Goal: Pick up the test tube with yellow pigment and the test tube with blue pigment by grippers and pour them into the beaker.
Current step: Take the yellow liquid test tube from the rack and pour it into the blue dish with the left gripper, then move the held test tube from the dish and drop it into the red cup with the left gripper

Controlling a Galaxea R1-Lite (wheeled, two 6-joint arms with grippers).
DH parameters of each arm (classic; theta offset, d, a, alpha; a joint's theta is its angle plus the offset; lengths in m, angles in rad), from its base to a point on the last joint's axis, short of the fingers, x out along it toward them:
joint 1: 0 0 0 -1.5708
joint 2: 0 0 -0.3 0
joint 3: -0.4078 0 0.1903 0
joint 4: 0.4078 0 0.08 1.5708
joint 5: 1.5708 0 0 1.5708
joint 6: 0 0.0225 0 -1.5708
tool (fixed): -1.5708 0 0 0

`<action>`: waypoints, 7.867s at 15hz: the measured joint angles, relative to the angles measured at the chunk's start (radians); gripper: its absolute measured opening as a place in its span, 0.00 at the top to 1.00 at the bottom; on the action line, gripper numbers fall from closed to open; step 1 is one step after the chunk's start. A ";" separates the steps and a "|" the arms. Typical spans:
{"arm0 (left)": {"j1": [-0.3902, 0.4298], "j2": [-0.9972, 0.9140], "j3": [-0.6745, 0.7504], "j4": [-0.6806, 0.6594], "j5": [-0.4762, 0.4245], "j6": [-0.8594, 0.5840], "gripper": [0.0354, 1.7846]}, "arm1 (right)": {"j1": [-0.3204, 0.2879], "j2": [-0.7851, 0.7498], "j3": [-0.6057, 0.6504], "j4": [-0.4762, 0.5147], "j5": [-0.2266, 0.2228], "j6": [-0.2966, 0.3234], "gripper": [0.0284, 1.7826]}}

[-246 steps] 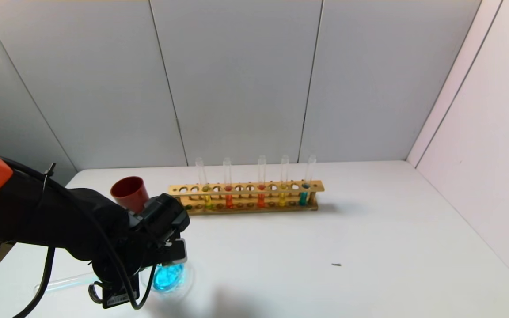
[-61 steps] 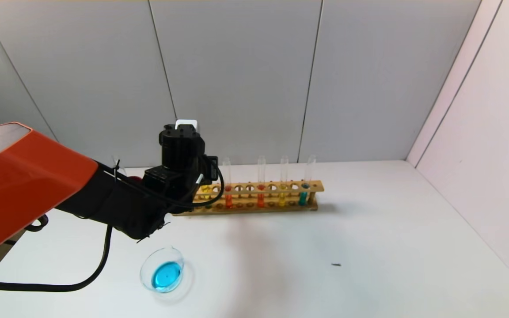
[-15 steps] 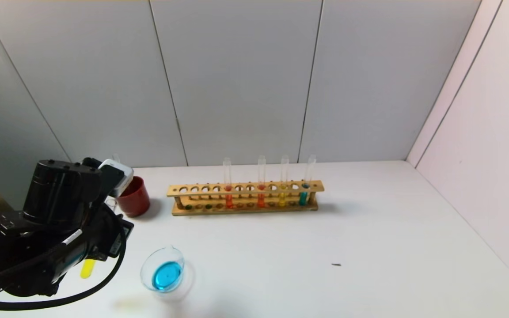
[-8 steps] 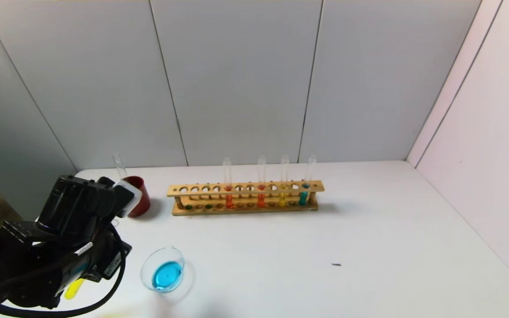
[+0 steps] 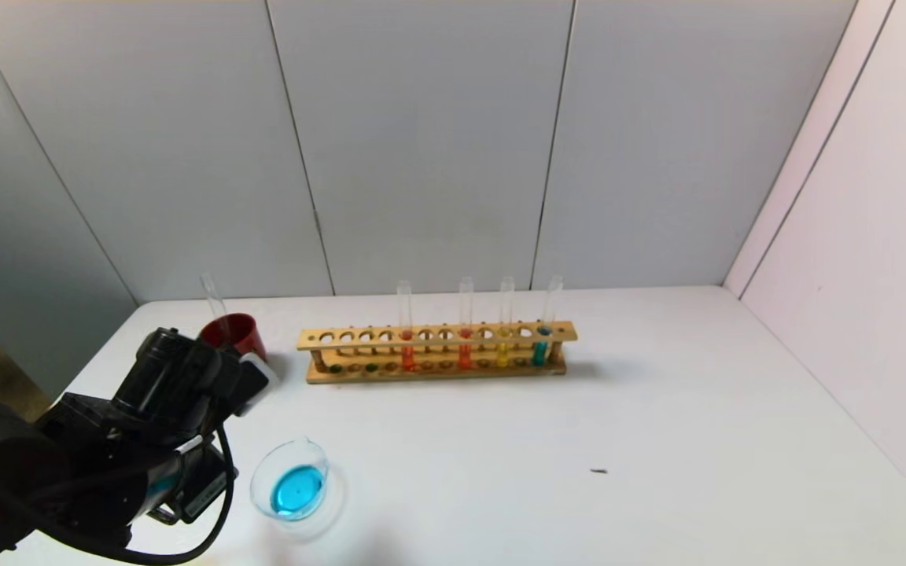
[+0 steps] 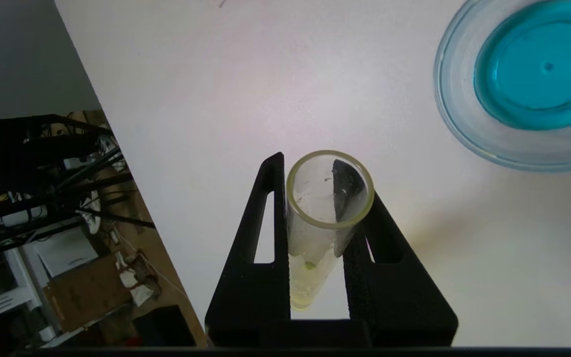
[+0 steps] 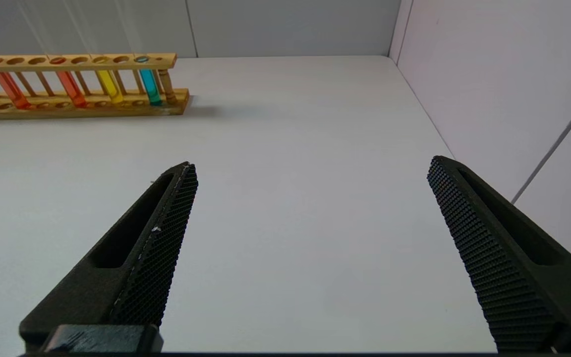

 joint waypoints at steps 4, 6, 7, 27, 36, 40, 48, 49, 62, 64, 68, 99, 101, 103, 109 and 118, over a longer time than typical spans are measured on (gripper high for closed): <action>-0.001 0.064 -0.014 0.027 0.000 0.101 0.82 | 0.000 0.000 0.000 0.000 0.000 0.000 0.05; -0.001 0.095 -0.023 0.033 0.007 0.144 0.82 | 0.000 0.000 0.000 0.000 0.000 0.000 0.05; -0.002 0.111 -0.029 0.043 0.007 0.152 0.82 | 0.000 0.000 0.000 0.000 0.000 0.000 0.05; -0.093 0.314 -0.307 0.467 0.120 0.203 0.82 | 0.000 0.000 0.000 0.000 0.000 0.000 0.05; -0.133 0.386 -0.404 0.651 0.151 0.198 0.82 | 0.000 0.000 0.000 0.000 0.000 0.000 0.05; -0.142 0.404 -0.456 0.720 0.158 0.197 0.82 | 0.000 0.000 0.000 0.000 0.000 0.000 0.05; -0.149 0.452 -0.547 0.863 0.177 0.196 0.82 | 0.000 0.000 0.000 0.000 0.000 0.000 0.05; -0.151 0.457 -0.554 0.874 0.182 0.196 0.82 | 0.000 0.000 0.000 0.000 0.000 0.000 0.05; -0.183 0.477 -0.557 0.891 0.204 0.191 0.82 | 0.000 0.000 0.000 0.000 0.000 0.000 0.05; -0.185 0.479 -0.557 0.887 0.204 0.191 0.82 | 0.000 0.000 0.000 0.000 0.000 0.000 0.05; -0.190 0.479 -0.558 0.894 0.204 0.191 0.82 | 0.000 0.000 0.000 0.000 0.000 0.000 0.05; 0.094 0.294 -0.662 0.293 0.079 -0.234 0.82 | 0.000 0.000 0.000 0.000 0.000 0.000 0.05; 0.124 0.301 -0.695 0.256 0.064 -0.235 0.82 | 0.000 0.000 0.000 0.000 0.000 0.000 0.05; 0.150 0.306 -0.739 0.238 0.051 -0.237 0.82 | 0.000 0.000 0.000 0.000 0.000 0.000 0.05; 0.193 0.331 -0.900 0.220 0.038 -0.279 0.82 | 0.000 0.000 0.000 0.000 0.000 0.000 0.05; 0.264 0.463 -0.995 0.043 0.029 -0.322 0.82 | 0.000 0.000 0.000 0.000 0.000 0.000 0.05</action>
